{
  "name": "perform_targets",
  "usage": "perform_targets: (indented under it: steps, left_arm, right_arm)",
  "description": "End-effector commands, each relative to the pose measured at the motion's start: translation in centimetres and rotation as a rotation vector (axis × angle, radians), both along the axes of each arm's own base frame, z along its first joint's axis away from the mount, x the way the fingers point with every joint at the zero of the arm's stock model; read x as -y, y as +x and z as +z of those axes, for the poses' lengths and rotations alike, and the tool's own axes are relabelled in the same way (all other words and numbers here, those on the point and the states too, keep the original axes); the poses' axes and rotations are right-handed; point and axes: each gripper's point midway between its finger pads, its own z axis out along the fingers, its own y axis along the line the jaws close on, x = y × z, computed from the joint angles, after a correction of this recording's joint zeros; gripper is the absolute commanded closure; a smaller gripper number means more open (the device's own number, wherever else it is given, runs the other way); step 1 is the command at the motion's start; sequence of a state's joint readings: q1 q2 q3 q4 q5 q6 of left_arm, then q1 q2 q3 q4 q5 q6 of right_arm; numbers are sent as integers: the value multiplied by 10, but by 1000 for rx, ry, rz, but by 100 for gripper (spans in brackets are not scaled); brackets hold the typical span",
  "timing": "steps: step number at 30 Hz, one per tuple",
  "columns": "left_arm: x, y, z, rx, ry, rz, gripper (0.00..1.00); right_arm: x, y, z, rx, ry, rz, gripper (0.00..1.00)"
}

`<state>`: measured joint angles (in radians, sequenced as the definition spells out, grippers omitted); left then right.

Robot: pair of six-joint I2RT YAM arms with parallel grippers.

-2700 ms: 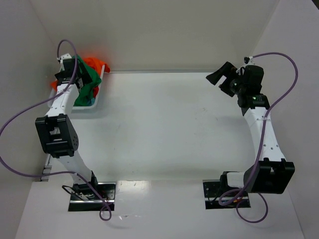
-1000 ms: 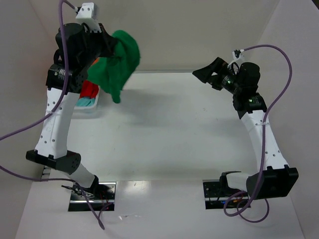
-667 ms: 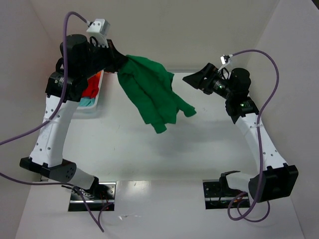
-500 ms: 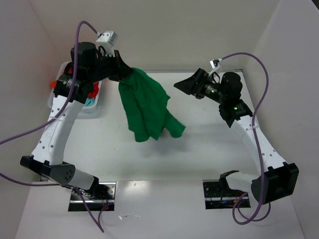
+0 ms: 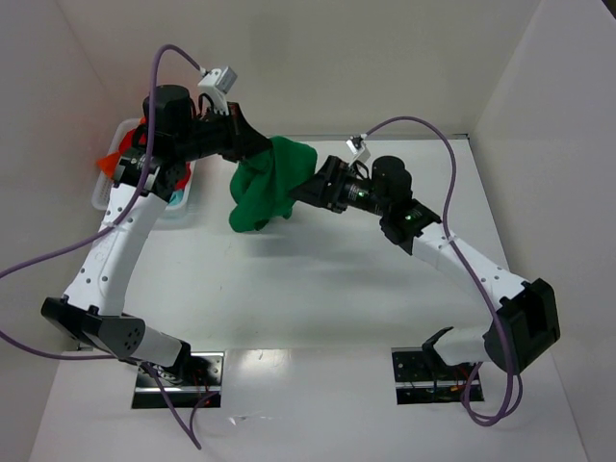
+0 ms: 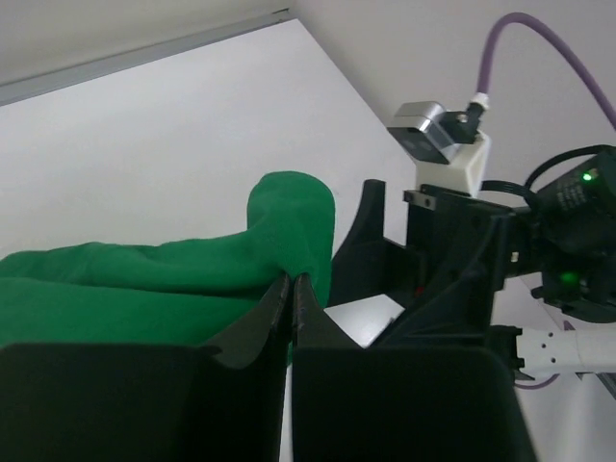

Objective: Fold and stack the t-shirts
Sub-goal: Move the tshirt to the center of the board

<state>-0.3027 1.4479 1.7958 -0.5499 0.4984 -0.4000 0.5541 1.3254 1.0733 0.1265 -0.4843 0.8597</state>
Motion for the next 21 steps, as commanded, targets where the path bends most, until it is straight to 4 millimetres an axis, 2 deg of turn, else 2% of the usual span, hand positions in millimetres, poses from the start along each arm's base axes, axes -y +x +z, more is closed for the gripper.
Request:
perform_targets:
  steps: [1, 2, 6, 8, 9, 10, 11, 12, 15, 16, 18, 19, 21]
  left_arm:
    - [6, -25, 58, 143, -90, -82, 100]
    - [9, -31, 58, 141, -96, -117, 100]
    - [13, -36, 58, 138, -100, -154, 100]
    - [11, -46, 63, 150, -105, -166, 100]
    - [12, -45, 59, 140, -103, -166, 100]
    - [11, -46, 56, 136, -102, -166, 100]
    - [11, -47, 54, 132, -94, -167, 100]
    - [10, -44, 48, 120, -89, -156, 100]
    - [7, -43, 38, 106, -74, -133, 100]
    - [3, -41, 33, 103, -60, -104, 100]
    - [-1, -35, 19, 75, -43, -63, 98]
    - [-3, -30, 13, 70, -29, -42, 96]
    - [-13, -20, 3, 65, 1, 35, 93]
  right_arm:
    - [-1, 9, 29, 83, 56, -46, 1]
    - [-2, 9, 34, 102, 69, -46, 1]
    - [-3, 19, 29, 98, 62, -92, 1]
    - [-1, 25, 39, 129, 67, -121, 1]
    - [-2, 27, 37, 129, 67, -121, 5]
    - [-2, 27, 44, 143, 77, -121, 12]
    - [-3, 27, 50, 158, 88, -121, 22]
    - [-3, 27, 57, 169, 97, -121, 46]
    - [0, 30, 63, 171, 86, -142, 78]
    - [0, 27, 67, 161, 79, -147, 92]
    - [8, 28, 75, 174, 72, -194, 100]
    - [15, 22, 96, 219, 95, -208, 100]
    - [24, 16, 114, 254, 98, -231, 100]
